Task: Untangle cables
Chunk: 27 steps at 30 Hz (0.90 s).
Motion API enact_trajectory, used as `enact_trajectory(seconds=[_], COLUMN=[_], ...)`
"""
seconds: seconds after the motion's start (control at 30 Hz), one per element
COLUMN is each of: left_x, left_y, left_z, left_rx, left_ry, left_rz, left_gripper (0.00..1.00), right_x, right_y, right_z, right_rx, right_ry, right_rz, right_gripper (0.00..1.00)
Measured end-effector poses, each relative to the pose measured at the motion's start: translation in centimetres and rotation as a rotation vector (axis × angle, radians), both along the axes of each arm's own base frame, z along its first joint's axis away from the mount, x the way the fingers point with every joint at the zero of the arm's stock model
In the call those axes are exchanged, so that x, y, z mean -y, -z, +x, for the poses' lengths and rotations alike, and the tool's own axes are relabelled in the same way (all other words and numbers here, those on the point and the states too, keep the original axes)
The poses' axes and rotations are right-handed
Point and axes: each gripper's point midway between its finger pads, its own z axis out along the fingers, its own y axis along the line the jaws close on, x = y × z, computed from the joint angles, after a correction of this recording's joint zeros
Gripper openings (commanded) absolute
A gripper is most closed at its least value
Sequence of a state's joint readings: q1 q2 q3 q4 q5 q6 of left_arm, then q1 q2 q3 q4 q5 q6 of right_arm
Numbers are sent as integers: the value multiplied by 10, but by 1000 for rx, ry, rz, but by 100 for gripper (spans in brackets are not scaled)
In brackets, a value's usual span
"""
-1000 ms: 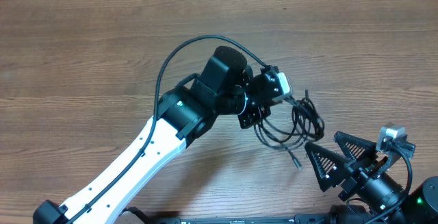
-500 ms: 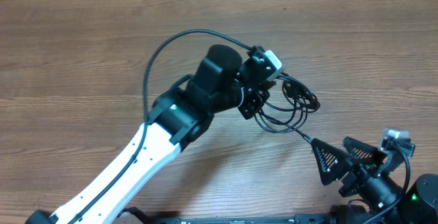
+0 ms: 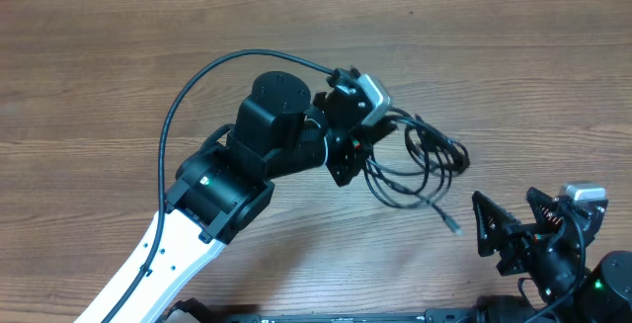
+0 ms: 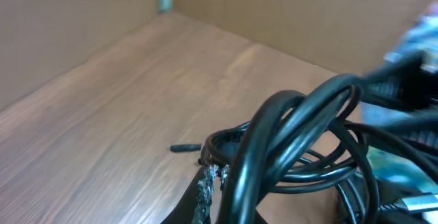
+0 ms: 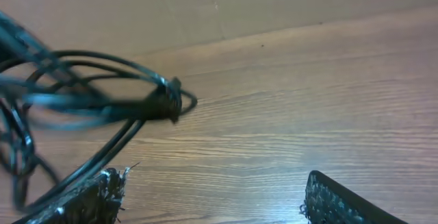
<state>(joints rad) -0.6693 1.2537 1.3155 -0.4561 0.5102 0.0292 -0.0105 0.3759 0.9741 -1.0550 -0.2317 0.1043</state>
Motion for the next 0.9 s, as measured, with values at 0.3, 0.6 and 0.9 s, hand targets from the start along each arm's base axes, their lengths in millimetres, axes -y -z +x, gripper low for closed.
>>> enact_trajectory(seconds=[0.3,0.6,0.9], left_x=[14,13,15], left_y=[-17,-24,-29], left_z=[-34,-19,-30], left_rx=[33,60,32], left_ry=[231,155,213], left_rz=[-79,-93,-125], left_gripper=[4,4,4], right_x=[-21,-24,-24], right_y=[-6,5,-7], right_z=[-4,-11,-6], right_rx=[44,-3,52], right_ry=[-148,-180,-178], right_rz=[-27,-36,-42], right_gripper=[86,92,93])
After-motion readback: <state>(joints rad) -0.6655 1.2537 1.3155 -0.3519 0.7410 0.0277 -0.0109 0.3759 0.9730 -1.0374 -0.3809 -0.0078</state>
